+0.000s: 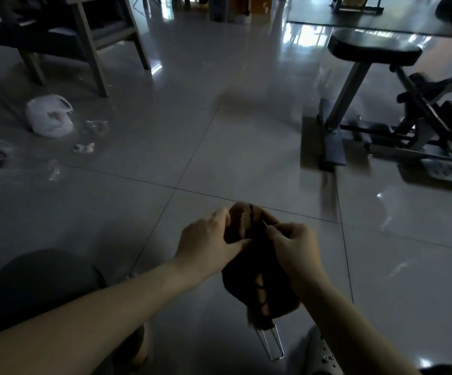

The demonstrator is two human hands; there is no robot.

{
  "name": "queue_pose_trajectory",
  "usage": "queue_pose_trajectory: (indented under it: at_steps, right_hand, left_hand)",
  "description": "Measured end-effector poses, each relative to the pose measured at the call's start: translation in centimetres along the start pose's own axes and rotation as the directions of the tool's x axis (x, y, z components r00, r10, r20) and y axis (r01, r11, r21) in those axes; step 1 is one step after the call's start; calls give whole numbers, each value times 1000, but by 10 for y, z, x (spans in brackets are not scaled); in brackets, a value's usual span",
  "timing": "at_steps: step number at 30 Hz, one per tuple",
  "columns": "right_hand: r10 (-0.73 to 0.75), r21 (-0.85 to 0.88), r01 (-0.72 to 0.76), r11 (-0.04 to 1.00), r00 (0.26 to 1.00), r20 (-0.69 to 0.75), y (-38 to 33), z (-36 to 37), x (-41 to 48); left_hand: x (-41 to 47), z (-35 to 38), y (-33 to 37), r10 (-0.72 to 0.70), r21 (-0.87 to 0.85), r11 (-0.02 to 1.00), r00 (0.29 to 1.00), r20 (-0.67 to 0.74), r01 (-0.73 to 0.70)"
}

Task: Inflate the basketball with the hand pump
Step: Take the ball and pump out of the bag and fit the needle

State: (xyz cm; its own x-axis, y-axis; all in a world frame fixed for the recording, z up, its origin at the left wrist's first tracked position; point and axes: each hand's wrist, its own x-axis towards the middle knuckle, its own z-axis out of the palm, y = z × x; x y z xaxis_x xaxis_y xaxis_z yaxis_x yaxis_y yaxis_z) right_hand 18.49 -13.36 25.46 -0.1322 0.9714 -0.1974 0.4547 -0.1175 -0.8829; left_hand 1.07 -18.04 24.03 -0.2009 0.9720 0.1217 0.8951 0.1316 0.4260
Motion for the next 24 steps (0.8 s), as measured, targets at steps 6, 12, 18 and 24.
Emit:
queue_pose_trajectory:
  at_steps: [6, 12, 18, 24]
  right_hand:
    - [93, 347, -131, 929, 988, 125, -21, -6, -11]
    - [77, 404, -122, 907, 989, 125, -24, 0, -14]
    - [72, 335, -117, 935, 987, 143, -21, -7, -5]
    - [53, 233, -90, 968, 986, 158, -7, -16, 4]
  left_hand:
    - [7, -6, 1, 16, -31, 999, 994, -106, -19]
    - [9, 1, 3, 34, -123, 992, 999, -34, -38]
    - [16, -5, 1, 94, -184, 979, 995, 26, -87]
    - [15, -10, 4, 178, -138, 975, 984, -4, -177]
